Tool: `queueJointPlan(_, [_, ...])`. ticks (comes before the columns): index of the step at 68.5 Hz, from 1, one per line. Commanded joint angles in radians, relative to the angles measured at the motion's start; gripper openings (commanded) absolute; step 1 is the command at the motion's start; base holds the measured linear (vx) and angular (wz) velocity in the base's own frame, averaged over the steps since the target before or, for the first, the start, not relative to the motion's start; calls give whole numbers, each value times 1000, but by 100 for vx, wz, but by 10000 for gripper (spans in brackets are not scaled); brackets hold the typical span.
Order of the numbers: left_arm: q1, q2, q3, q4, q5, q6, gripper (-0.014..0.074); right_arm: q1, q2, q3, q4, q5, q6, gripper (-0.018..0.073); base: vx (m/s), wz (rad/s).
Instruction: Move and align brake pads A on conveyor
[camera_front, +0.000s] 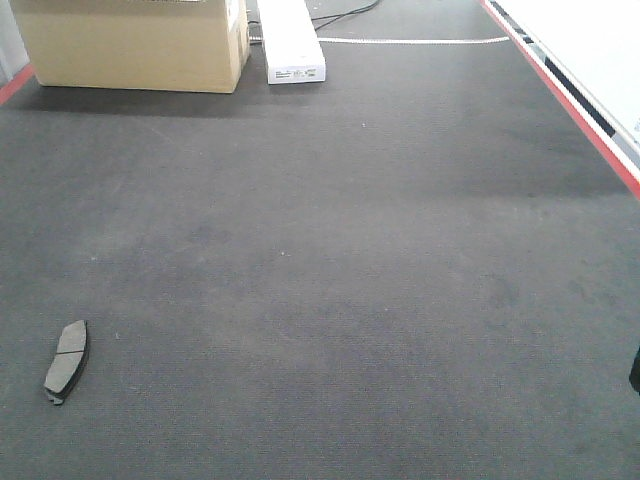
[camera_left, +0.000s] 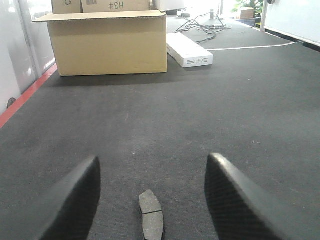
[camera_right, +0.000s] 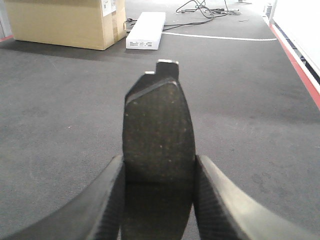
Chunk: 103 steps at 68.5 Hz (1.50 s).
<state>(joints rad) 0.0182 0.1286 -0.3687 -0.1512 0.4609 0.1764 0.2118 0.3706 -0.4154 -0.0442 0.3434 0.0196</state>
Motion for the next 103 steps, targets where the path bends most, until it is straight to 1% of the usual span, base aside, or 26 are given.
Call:
queueJointPlan(1, [0, 14, -26, -8, -70, -1, 451, -2, 6, -32, -8, -98, -8, -7, 0, 0])
queueJointPlan(15, [0, 14, -26, -8, -70, -1, 451, -2, 6, -32, -8, -98, -8, -7, 0, 0])
queueJointPlan(23, [0, 14, -26, -8, -70, -1, 451, -2, 9, -32, 44, -88, 27, -7, 0, 0])
queueJointPlan(32, [0, 14, -26, -8, -70, -1, 451, -2, 86, -37, 44, -83, 27, -5, 0, 0])
queueJointPlan(40, [0, 14, -26, -8, -70, -1, 451, -2, 239, -82, 44, -70, 27, -3, 0, 0])
queueJointPlan(57, [0, 14, -26, -8, -70, -1, 451, -2, 682, -280, 56, 104, 35, 3, 0, 0])
queueJointPlan(75, [0, 14, -26, -8, -69, -1, 451, -2, 1078, -492, 56, 231, 35, 8, 0, 0])
queueJointPlan(88, [0, 14, -26, -8, -69, -1, 451, -2, 1270, -617, 52, 303, 34, 13, 0, 0])
queueJointPlan(103, [0, 14, -26, -8, -69, -1, 451, -2, 1369, -708, 52, 319, 34, 35, 0, 0])
